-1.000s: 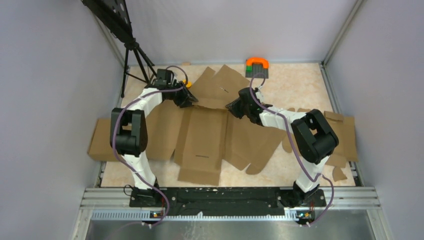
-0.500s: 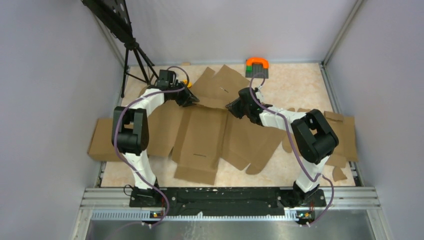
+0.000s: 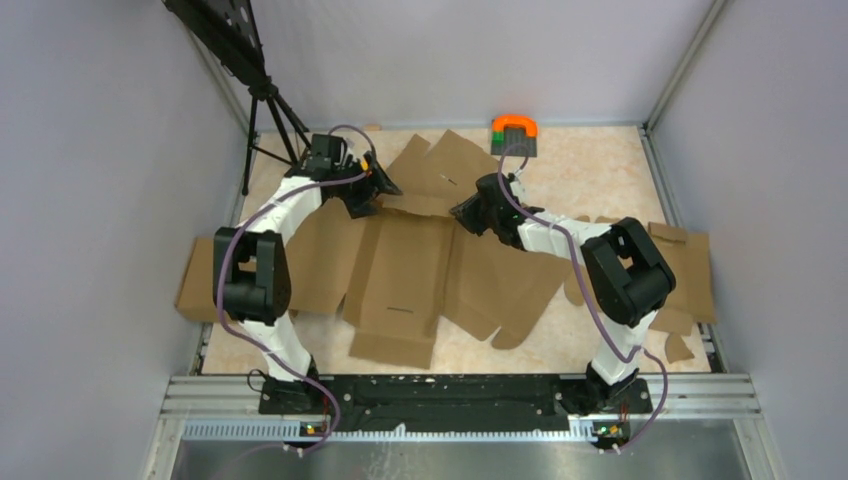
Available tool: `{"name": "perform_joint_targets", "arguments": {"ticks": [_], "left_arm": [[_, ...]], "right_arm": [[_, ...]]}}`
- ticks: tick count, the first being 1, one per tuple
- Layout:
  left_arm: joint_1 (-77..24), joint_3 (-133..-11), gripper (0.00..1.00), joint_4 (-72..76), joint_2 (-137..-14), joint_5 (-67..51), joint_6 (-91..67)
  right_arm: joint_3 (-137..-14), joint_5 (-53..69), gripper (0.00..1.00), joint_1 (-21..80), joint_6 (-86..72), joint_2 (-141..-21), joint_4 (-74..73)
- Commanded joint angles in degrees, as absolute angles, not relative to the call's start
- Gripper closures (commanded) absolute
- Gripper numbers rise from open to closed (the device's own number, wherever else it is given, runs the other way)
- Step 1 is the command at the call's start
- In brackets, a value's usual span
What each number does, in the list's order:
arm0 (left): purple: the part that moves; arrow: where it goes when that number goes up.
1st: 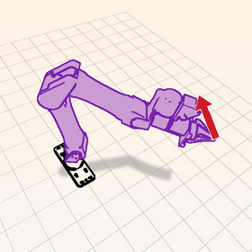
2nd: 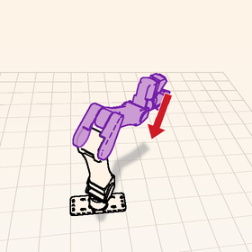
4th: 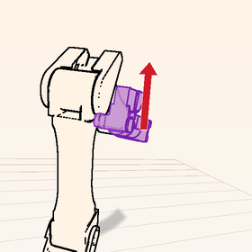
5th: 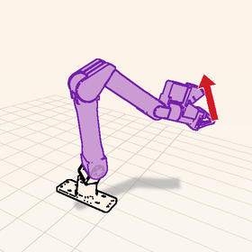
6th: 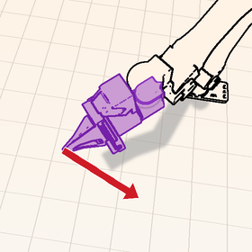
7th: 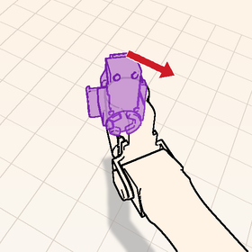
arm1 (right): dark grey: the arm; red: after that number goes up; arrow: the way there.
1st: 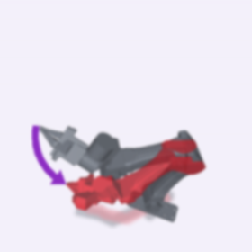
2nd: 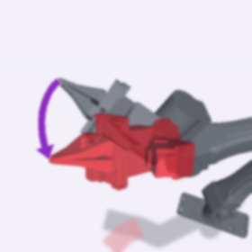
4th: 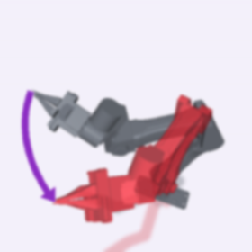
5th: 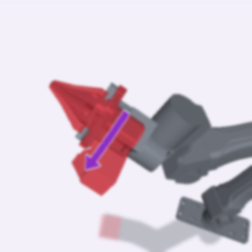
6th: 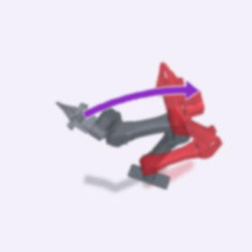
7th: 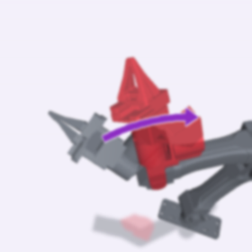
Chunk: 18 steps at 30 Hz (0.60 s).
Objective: Fold the paper box
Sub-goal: Fold the paper box at the center of the board.
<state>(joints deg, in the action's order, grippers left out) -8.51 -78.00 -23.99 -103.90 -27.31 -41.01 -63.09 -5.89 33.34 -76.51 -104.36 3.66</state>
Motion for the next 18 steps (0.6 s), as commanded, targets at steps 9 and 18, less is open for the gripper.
{"name": "perform_joint_targets", "arguments": {"ticks": [9,18], "left_arm": [[0.82,-80.87,0.25,-40.21,-86.64,-12.68,-27.65],[14.85,-75.92,0.21,-35.67,-84.51,-0.92,-25.20]], "right_arm": [[-66.99,-5.74,0.76,34.19,-73.67,-105.82,1.79],[-68.75,-4.95,0.76,34.19,-71.94,-106.58,1.47]]}}
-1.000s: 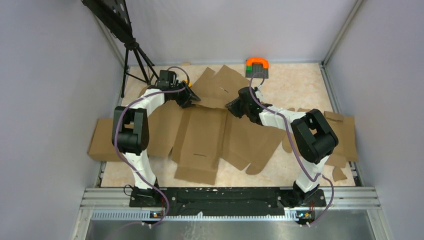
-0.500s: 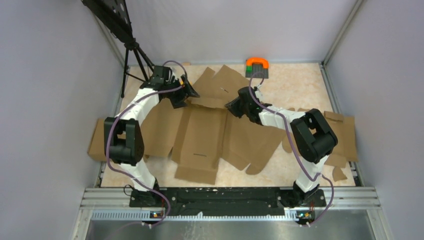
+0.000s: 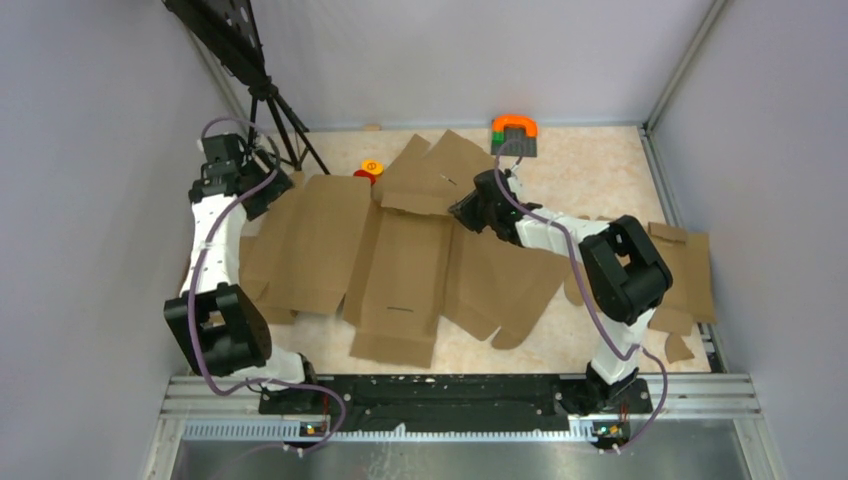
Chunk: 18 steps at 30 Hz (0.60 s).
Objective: Fold the paper box
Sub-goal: Fold the paper box at the center of the board.
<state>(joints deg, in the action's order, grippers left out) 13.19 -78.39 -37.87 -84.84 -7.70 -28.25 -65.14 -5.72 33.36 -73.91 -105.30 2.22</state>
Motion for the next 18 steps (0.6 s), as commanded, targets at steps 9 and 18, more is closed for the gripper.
{"name": "perform_joint_targets", "arguments": {"ticks": [9,18], "left_arm": [[20.45,-81.95,0.15,-36.85,-95.28,-4.16,-19.07],[21.60,-81.20,0.07,-31.08,-98.78,-8.53,-14.61]], "right_arm": [[-70.74,-3.22,0.76,34.19,-70.54,-107.62,0.18],[-72.05,-2.28,0.76,34.19,-68.44,-107.71,-1.66]]}}
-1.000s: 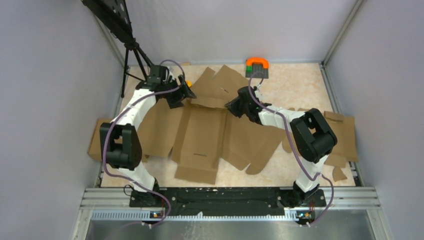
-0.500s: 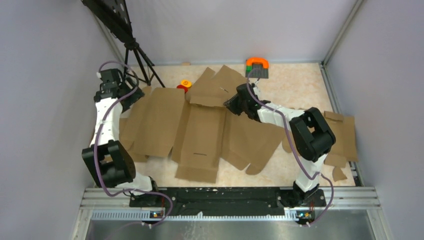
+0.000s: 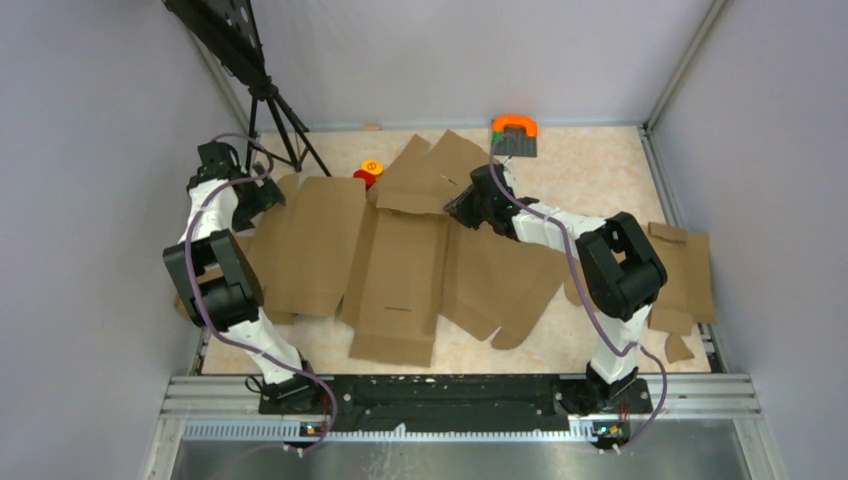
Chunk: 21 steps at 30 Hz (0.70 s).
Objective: Fold the paper box
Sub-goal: Fold the paper box at the center of the board.
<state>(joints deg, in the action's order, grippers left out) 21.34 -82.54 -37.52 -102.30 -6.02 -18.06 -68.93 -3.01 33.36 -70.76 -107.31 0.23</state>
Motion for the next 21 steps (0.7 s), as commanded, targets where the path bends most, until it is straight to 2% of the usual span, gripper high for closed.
{"name": "perform_joint_targets", "arguments": {"ticks": [1,5,8,13,15,20,21], "left_arm": [[21.59,-79.41,0.07,-29.07,-98.28,-8.33,-13.97],[21.90,-81.16,0.09,-29.76,-100.83,-9.50,-15.21],[22.68,-84.22,0.18,-34.27,-104.47,-12.70,-17.21],[23.40,-82.69,0.27,-33.49,-105.80,-19.82,-19.64],[23.46,-81.26,0.35,-32.21,-105.06,-22.70,-20.15],[23.47,-79.69,0.65,-31.44,-103.17,-26.00,-20.37],[23.44,-79.30,0.67,-31.32,-102.65,-25.98,-20.59]], "right_arm": [[-72.25,-2.26,0.76,34.19,-68.27,-107.75,-1.82],[-71.88,-2.68,0.76,34.19,-68.29,-107.20,-1.92],[-72.14,-2.79,0.77,34.19,-68.29,-107.06,-2.45],[-71.75,-3.14,0.77,34.19,-68.39,-106.57,-2.55],[-71.61,-3.24,0.77,34.19,-68.53,-106.45,-2.63],[-71.56,-3.64,0.77,34.10,-68.54,-106.52,-2.36],[-71.61,-3.69,0.77,34.02,-68.48,-106.59,-2.23]]}}
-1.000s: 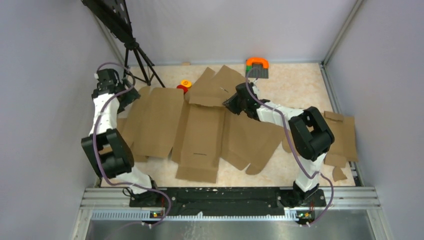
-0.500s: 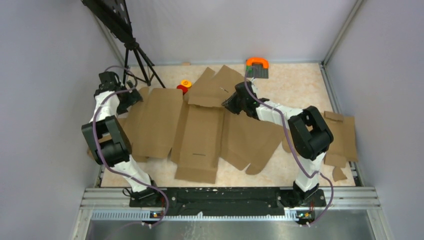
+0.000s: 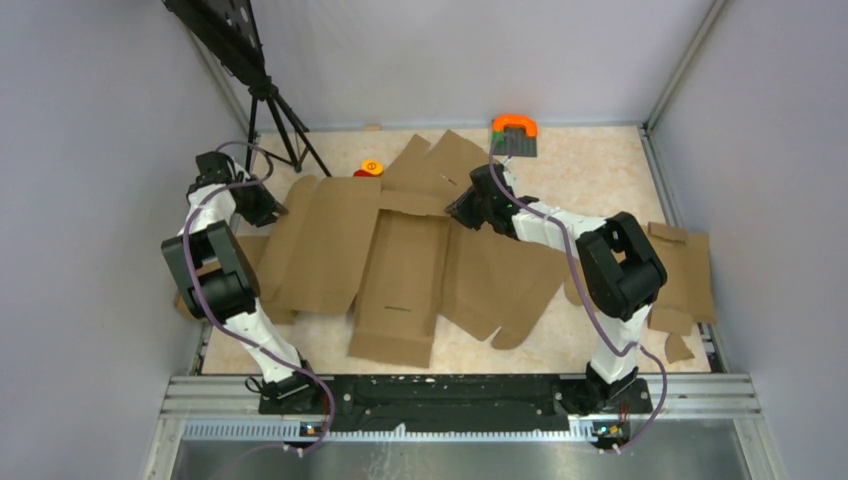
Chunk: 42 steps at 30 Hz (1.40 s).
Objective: Fold the paper box
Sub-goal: Fold the paper box at the center of the board.
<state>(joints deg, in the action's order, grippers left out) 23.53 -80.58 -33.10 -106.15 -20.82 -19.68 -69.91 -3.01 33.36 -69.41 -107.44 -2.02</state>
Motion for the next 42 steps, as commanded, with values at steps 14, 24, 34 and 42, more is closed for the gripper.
{"name": "perform_joint_targets", "arguments": {"ticks": [14,24,34,42], "left_arm": [[23.44,-77.79,0.69,-30.94,-99.63,-25.35,-21.71],[23.43,-77.65,0.69,-30.85,-99.32,-25.88,-21.88],[23.40,-76.33,0.70,-29.64,-98.64,-26.32,-22.47],[23.29,-76.09,0.70,-29.29,-98.48,-26.80,-22.68]], "right_arm": [[-72.55,-1.90,0.78,32.88,-65.96,-108.77,-1.99],[-74.22,-1.07,0.70,32.96,-60.94,-109.24,-6.16],[-76.40,-1.93,0.63,32.61,-56.87,-111.52,-9.18],[-76.95,-2.10,0.75,32.61,-54.20,-111.98,-9.64]]}}
